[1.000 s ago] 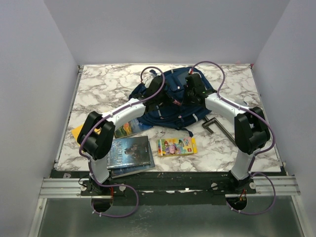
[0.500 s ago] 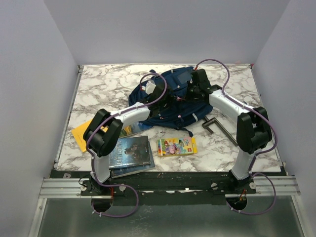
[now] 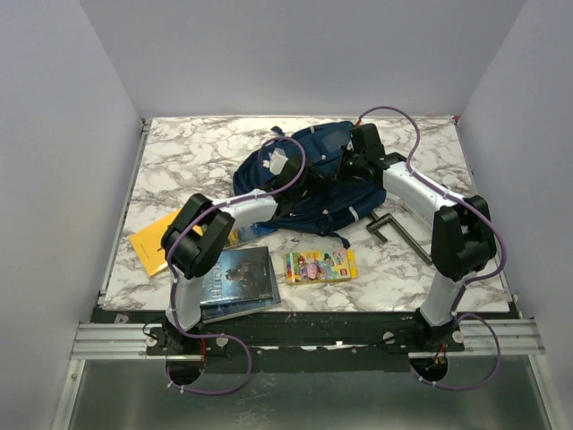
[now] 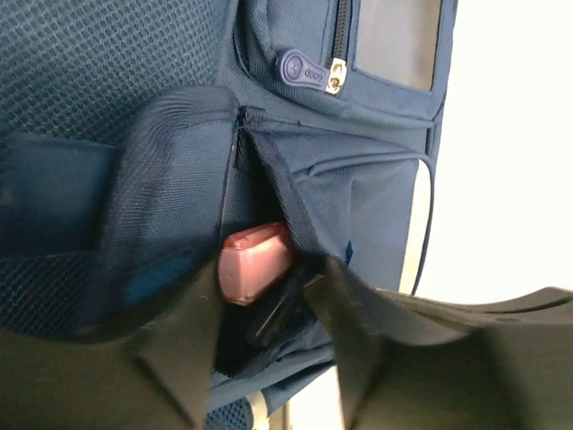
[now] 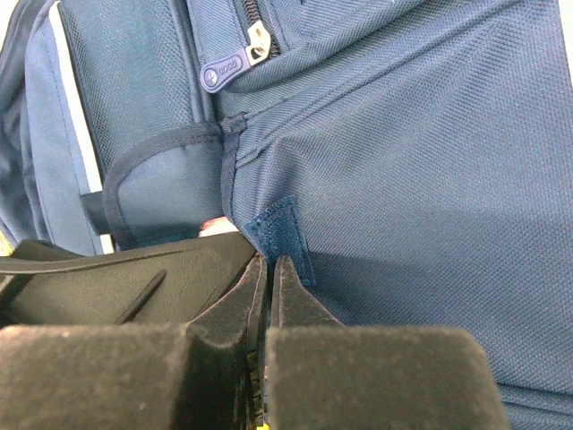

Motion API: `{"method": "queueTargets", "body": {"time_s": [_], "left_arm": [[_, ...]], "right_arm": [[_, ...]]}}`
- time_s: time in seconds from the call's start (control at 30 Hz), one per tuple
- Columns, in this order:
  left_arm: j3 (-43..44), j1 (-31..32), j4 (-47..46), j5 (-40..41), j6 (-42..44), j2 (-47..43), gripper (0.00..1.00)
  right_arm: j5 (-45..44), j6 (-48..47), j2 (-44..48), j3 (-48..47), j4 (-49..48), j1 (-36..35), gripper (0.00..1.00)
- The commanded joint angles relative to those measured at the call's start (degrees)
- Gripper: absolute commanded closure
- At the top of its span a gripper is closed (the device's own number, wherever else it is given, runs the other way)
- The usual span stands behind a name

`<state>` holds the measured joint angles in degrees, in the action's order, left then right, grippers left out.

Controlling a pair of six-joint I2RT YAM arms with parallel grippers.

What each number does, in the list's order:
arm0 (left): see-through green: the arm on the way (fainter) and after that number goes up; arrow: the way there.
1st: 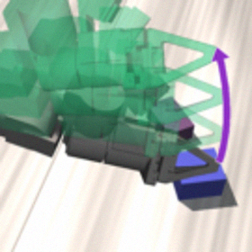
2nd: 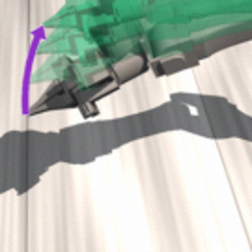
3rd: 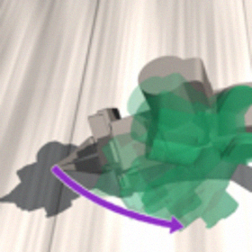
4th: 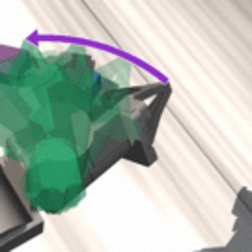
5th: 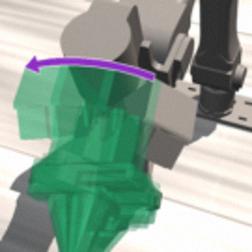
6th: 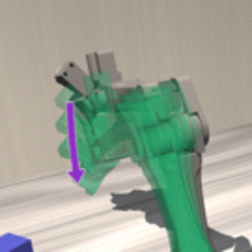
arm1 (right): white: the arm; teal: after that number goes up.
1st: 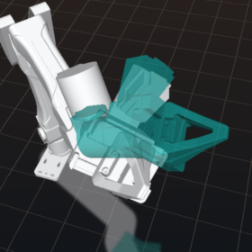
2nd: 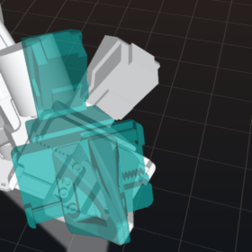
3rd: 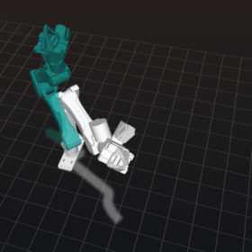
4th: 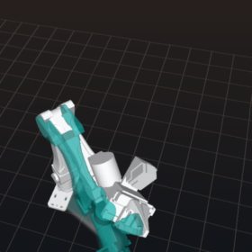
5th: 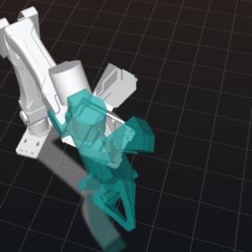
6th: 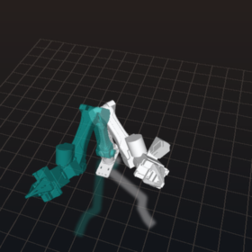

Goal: Pack the student bag
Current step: Place the stationery in the student bag, then adjust the student bag at the center of the board.

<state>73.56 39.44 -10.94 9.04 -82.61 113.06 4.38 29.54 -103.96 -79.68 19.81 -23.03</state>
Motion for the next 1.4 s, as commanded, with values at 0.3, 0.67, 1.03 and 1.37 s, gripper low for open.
{"method": "queueTargets", "body": {"time_s": [0.3, 0.67, 1.03, 1.37], "left_arm": [[-5.19, -0.39, -0.72, -8.96, 21.31, -11.91, 0.14], [-10.45, -7.21, 6.0, -24.83, 27.99, -24.03, 0.04], [-15.94, -19.7, 18.77, -38.37, 37.24, -43.01, 0.02], [-12.49, -29.89, 29.71, -23.89, 51.58, -53.5, 0.02]], "right_arm": [[1.16, -3.85, 2.54, -1.82, 2.21, -1.14, 0.99], [3.83, -8.04, 2.81, -1.64, 3.78, -1.07, 0.64], [-10.71, -14.34, 8.96, -0.05, 8.21, -11.69, 0.3], [-36.26, -9.68, -0.91, -6.56, 12.06, -23.31, 0.23]]}}
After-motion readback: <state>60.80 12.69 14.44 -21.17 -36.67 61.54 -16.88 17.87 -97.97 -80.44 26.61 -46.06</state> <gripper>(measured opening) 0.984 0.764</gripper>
